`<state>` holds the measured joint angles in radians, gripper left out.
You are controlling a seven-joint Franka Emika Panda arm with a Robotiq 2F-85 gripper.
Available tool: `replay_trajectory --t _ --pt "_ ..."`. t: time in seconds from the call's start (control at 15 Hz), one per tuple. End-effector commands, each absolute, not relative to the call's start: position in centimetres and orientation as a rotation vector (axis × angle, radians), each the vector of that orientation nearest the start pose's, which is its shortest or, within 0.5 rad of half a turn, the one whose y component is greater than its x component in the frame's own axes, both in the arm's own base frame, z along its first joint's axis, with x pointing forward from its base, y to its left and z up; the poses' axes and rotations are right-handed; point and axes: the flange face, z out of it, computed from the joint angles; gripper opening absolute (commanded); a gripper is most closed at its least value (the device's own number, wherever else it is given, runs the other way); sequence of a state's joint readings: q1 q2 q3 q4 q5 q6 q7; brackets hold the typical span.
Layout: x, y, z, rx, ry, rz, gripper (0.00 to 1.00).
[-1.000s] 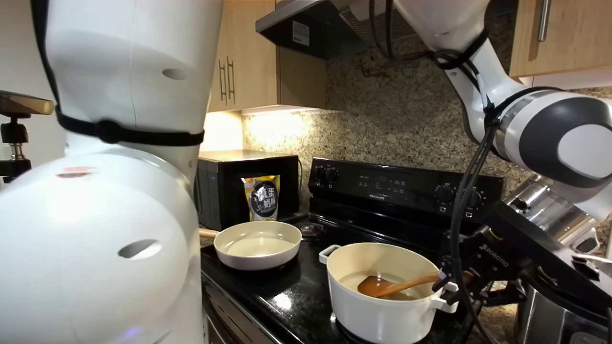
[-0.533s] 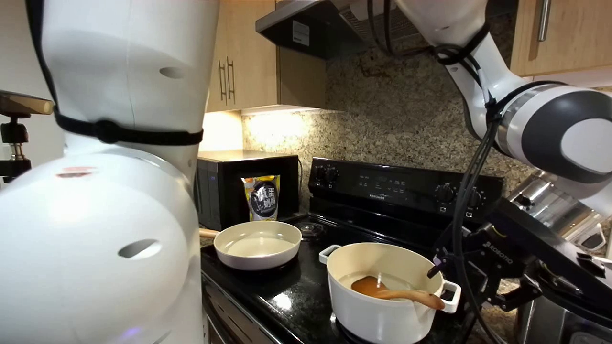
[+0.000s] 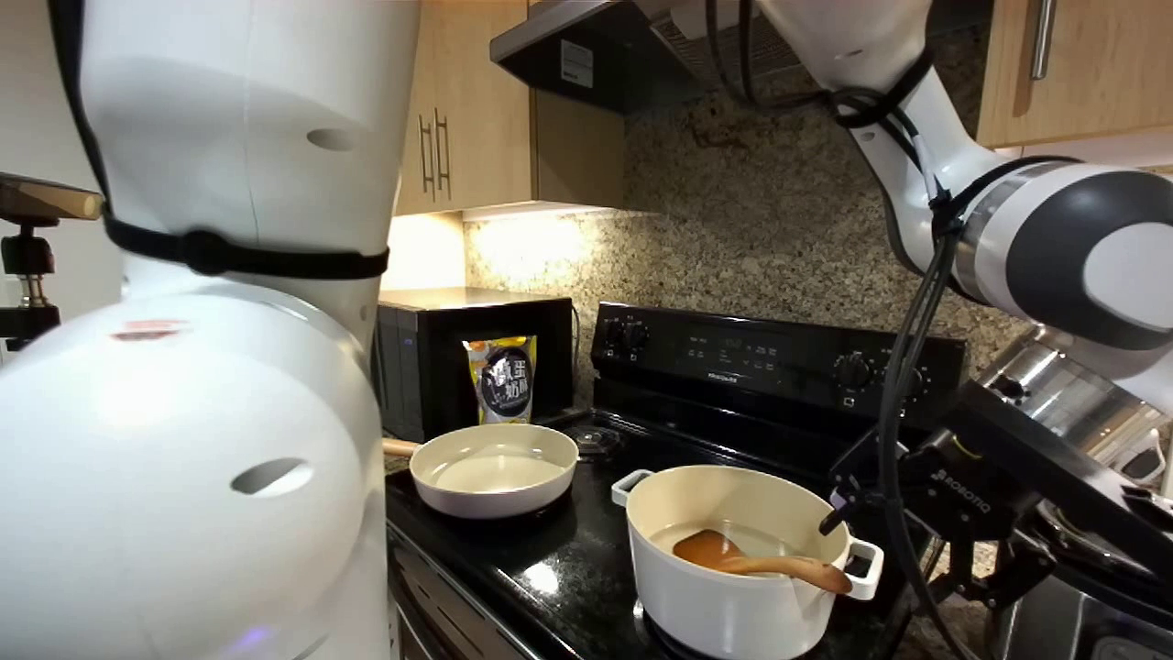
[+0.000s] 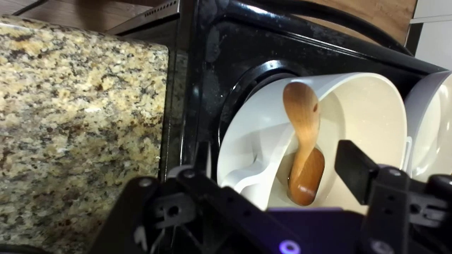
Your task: Pick up the cooking stick and stir in the pot
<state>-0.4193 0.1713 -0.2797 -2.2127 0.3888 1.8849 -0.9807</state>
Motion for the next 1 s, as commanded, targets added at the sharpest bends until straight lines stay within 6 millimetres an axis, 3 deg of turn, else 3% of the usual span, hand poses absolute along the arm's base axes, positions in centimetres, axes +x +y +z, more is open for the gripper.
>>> replay_trajectory --t 0.0,0.2,0.47,0.6,0.73,0.8,0.93 --pt "39.3 -28.5 28.0 -2.611 -0.13 0.201 0.59" --pt "39.7 -28.1 28.0 -2.616 -0.174 0.229 0.42" --pt "40.0 -27.5 28.0 -2.622 -0.239 0.266 0.32" --pt "40.3 -27.4 27.9 -2.623 -0.275 0.299 0.33" --pt "40.4 -27.2 27.8 -2.625 -0.296 0.326 0.38" --pt "40.4 -27.1 27.8 -2.629 -0.304 0.336 0.6" --pt "40.5 -27.0 27.8 -2.63 -0.319 0.345 0.71"
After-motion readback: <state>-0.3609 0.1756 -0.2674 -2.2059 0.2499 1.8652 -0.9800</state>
